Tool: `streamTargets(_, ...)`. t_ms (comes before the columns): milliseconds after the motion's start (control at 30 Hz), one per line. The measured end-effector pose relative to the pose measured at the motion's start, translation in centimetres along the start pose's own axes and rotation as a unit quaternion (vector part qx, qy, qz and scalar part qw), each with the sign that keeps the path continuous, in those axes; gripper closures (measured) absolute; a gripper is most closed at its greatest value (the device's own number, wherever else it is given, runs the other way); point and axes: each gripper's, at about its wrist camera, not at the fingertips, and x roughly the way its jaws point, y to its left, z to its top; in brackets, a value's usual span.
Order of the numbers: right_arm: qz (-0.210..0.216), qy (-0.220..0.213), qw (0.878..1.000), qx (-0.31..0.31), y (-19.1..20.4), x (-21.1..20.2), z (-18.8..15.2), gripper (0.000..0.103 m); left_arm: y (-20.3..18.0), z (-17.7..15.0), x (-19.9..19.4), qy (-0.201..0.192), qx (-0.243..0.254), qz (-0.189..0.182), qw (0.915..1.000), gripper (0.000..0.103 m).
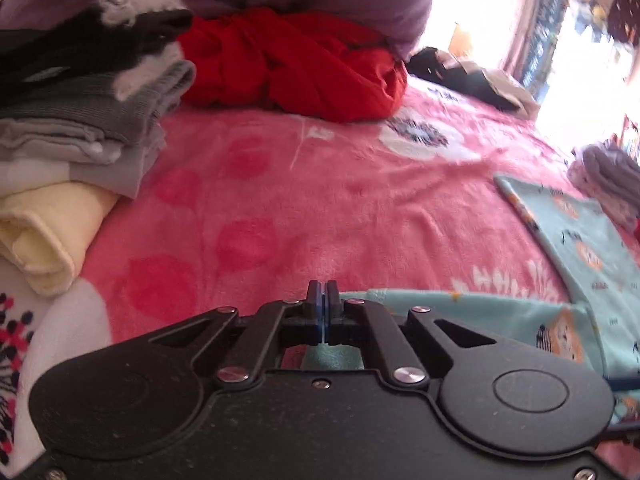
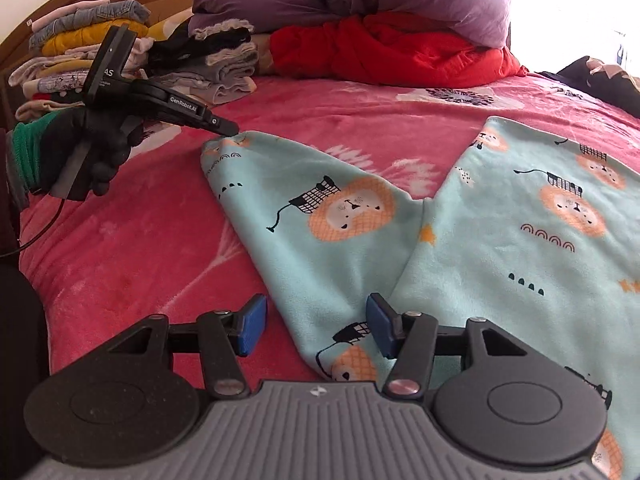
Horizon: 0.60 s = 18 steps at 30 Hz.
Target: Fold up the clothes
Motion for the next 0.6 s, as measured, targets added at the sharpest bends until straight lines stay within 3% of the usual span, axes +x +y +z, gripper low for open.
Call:
streamTargets(133, -0.003, -0.022, 1.0, -0.006, 0.6, -0.8, 0.1, 0.047, -0.7, 0.3, -1.8, -0.027, 0.001, 0.039, 0.9989, 0.101)
streamTargets(267, -0.007, -0.046, 0.999, -0.012, 1.2, -1.6, 0.1, 0.046, -3.7, -0.1, -5.1, -0.053, 0.002, 0.018, 0.9984, 0.101)
streamTargets(400, -0.003, -0.054, 0.998, -0.028, 2.3, -1.4, 0.4, 0.045, -8.0, -1.8, -3.8, -0.024, -0.006, -0.055, 0.9982, 0.101)
streamTargets(467, 0.003, -0.038, 0.999, -0.036, 2.8, -0.4, 0.4, 0.043, -10.6, -2.7, -1.6, 0.01, 0.01, -0.073, 0.9972, 0.101)
streamTargets(533, 0.002, -0.016, 0.999, -0.037, 3.1, 0.6, 0.0, 0.042, -12.5, -3.1, -0.5, 0.031, -0.003, -0.128, 0.9912, 0.101)
streamTargets(600, 0.001, -0.033, 0.999, -0.033, 3.1, 0.0, -0.4, 0.042, -13.9, -3.1, 0.1, 0.042, -0.01, -0.17, 0.9845, 0.101)
